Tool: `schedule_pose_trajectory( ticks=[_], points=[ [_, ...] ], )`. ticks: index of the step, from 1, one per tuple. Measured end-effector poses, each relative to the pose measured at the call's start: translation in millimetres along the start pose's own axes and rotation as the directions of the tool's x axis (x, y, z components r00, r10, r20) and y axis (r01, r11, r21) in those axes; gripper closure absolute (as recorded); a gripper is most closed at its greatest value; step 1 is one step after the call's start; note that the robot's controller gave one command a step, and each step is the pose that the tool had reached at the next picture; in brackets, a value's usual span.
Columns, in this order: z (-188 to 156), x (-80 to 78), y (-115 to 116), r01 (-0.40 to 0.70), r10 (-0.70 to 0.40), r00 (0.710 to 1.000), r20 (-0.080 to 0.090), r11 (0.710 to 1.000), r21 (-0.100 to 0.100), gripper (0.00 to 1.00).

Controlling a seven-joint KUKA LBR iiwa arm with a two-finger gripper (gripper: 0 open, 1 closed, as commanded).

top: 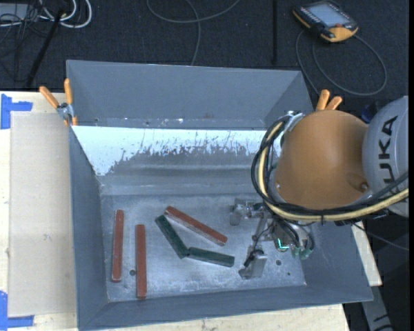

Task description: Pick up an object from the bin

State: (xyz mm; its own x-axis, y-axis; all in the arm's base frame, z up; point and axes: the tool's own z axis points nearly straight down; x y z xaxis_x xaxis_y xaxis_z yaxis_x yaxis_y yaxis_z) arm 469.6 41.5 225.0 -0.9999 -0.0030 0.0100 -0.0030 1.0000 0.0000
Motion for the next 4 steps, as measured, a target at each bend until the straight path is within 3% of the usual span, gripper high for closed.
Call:
schedule_pose_trajectory(
  ticks=[1, 2, 3, 4],
  points=[
    [-3.7, -1.5, -0.3, -0.002, 0.002, 1.0, 0.008, 1.0, -0.001, 0.0],
    [54.1, -40.3, -7.0, -0.063, 0.063, 0.998, 0.016, 0.998, -0.002, 0.0],
    [124.1, -31.6, -13.8, -0.166, 0.166, 0.986, 0.012, 0.986, -0.003, 0.0],
    [155.3, -17.3, 35.3, -0.235, 0.235, 0.972, 0.007, 0.972, -0.003, 1.0]
  ],
)
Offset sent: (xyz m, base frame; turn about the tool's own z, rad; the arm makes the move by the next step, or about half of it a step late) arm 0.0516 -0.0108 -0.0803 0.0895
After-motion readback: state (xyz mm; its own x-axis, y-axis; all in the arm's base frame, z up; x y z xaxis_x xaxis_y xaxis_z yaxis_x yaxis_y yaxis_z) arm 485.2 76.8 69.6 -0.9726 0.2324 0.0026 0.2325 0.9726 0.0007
